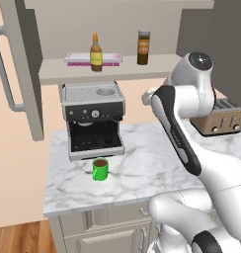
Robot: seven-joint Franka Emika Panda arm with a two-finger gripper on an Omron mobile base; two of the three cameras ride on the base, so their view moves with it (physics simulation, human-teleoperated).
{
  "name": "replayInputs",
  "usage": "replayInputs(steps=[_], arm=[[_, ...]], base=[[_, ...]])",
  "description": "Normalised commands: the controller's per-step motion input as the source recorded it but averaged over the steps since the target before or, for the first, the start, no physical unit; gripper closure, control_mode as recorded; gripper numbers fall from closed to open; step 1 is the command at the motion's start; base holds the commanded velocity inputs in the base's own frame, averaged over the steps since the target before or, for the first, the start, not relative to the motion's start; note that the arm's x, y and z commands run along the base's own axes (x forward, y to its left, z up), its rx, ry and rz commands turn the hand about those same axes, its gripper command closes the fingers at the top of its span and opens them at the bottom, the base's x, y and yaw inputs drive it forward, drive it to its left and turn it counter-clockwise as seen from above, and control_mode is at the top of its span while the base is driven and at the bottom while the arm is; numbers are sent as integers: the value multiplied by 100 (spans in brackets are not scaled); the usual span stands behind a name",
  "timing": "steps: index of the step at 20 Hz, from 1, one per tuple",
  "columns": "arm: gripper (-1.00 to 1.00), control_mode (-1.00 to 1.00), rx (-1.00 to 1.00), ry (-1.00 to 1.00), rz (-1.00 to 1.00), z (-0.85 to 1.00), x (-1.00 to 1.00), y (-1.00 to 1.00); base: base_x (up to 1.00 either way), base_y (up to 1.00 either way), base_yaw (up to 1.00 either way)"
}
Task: Pick the cinnamon and honey bottle from the cabinet and place them next to the mug.
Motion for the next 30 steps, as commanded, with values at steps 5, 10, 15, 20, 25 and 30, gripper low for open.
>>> replayInputs(steps=[5,10,15,20,25,30], arm=[[-100,-100,0,-43,0,100,0,-2],[-100,-100,0,-41,0,81,6,-1],[-100,-100,1,-34,0,63,22,-1],[-100,-100,8,-7,0,22,7,-24],[-100,-100,0,35,1,3,32,-10],[-100,-100,0,53,1,1,34,0]], base=[[0,0,0],[0,0,0],[0,0,0],[0,0,0],[0,0,0],[0,0,0]])
